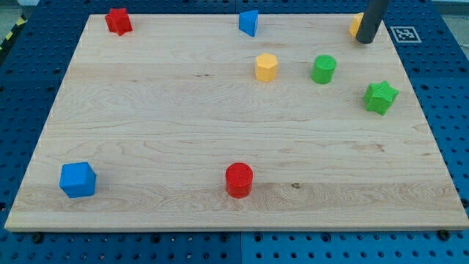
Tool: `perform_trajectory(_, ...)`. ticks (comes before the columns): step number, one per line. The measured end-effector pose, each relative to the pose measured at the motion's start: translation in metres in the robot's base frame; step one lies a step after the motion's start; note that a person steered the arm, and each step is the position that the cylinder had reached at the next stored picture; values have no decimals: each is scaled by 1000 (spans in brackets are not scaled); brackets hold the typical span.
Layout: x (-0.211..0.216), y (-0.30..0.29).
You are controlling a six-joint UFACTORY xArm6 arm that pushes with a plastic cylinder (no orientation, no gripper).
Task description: Move green star to the bottom right
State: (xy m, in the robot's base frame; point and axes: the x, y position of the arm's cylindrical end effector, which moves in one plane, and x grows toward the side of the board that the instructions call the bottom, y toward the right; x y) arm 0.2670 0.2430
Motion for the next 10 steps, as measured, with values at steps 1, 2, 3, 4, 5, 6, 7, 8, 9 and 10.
perform_trajectory(1, -6, 0)
perform_trajectory(2, -7, 0)
perform_trajectory(3, 2, -16)
perform_trajectory(4, 33, -32)
perform_trajectory(5, 50, -36)
perform_trajectory(6, 59, -36)
perform_trajectory(7, 67, -36)
perform_trajectory(8, 78, -36)
perform_trajectory(9, 89, -36)
perform_trajectory(10, 91, -36)
